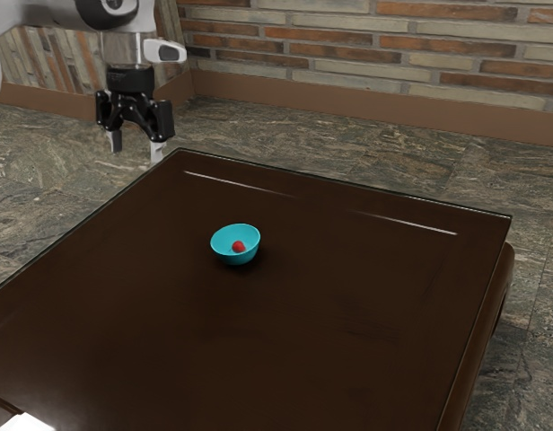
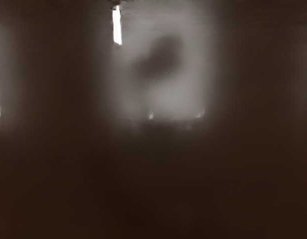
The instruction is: Take strawberry from the bowl
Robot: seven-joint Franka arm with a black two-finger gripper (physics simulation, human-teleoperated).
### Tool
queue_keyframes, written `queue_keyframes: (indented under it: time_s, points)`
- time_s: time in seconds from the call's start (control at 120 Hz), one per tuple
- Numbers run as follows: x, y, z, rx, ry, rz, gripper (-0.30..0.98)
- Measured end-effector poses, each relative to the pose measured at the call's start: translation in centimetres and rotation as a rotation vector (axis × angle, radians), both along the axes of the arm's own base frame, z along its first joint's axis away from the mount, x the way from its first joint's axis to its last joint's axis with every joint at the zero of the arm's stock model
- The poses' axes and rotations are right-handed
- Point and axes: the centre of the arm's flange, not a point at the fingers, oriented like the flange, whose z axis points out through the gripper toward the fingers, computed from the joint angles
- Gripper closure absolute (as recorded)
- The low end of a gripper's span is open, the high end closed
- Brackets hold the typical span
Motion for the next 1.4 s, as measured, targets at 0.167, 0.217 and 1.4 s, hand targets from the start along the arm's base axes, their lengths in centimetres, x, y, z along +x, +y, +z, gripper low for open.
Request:
queue_keyframes:
  time_s: [0.167, 0.217, 1.4]
  points:
    - [1.8, 0.1, 1.0, 0.007, -0.147, -0.039, 0.0]
    - [2.4, 0.0, 0.8, 0.01, -0.173, -0.05, 0.0]
    - [14.7, 0.1, -31.9, -0.026, -0.369, 0.848, 0.4]
